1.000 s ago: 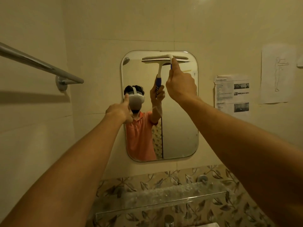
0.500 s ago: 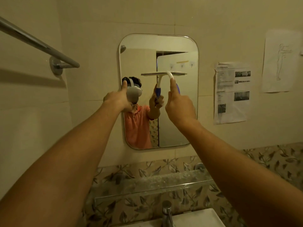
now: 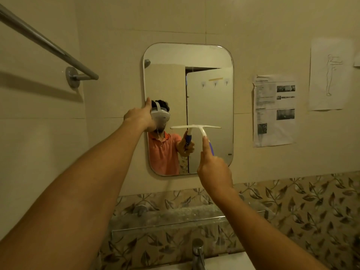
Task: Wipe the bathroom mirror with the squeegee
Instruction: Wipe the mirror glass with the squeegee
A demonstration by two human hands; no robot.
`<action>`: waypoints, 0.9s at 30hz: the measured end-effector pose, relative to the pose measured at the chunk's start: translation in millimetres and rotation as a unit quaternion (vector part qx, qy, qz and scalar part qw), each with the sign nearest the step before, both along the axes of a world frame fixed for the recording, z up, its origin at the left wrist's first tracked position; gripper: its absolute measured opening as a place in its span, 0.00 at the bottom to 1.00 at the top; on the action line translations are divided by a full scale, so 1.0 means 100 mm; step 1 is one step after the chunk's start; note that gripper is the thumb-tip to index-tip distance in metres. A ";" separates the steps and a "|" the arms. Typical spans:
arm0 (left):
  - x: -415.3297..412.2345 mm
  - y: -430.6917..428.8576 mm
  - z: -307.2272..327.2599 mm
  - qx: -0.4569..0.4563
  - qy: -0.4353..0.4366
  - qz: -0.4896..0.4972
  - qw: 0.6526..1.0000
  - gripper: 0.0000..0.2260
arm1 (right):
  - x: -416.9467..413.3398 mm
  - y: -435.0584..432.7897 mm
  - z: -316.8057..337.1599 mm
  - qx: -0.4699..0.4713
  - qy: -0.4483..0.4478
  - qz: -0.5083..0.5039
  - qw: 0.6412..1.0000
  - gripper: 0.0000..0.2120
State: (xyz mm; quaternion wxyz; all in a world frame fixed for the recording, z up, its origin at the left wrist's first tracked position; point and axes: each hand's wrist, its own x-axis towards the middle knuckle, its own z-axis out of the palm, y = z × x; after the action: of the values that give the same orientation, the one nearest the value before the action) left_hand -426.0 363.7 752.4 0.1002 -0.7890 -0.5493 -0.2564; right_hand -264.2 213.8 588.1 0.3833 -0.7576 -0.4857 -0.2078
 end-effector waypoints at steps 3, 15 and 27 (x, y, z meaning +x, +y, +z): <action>0.01 0.07 -0.01 0.007 0.016 0.011 1.000 0.46 | 0.01 -0.01 -0.17 -0.001 -0.009 -0.006 1.000 0.45; -0.02 0.14 -0.03 0.006 0.031 0.013 0.999 0.42 | -0.02 -0.22 -0.05 0.025 0.027 0.064 0.997 0.32; -0.13 -0.01 0.10 -0.040 0.053 -0.017 0.998 0.43 | -0.12 0.14 1.73 0.112 -0.033 0.097 0.988 0.29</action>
State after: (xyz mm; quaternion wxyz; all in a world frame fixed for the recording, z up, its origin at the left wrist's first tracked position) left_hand -438.6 362.5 762.4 0.0929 -0.8140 -0.5396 -0.1941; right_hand -276.6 227.3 761.2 0.4675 -0.6521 -0.5428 -0.2481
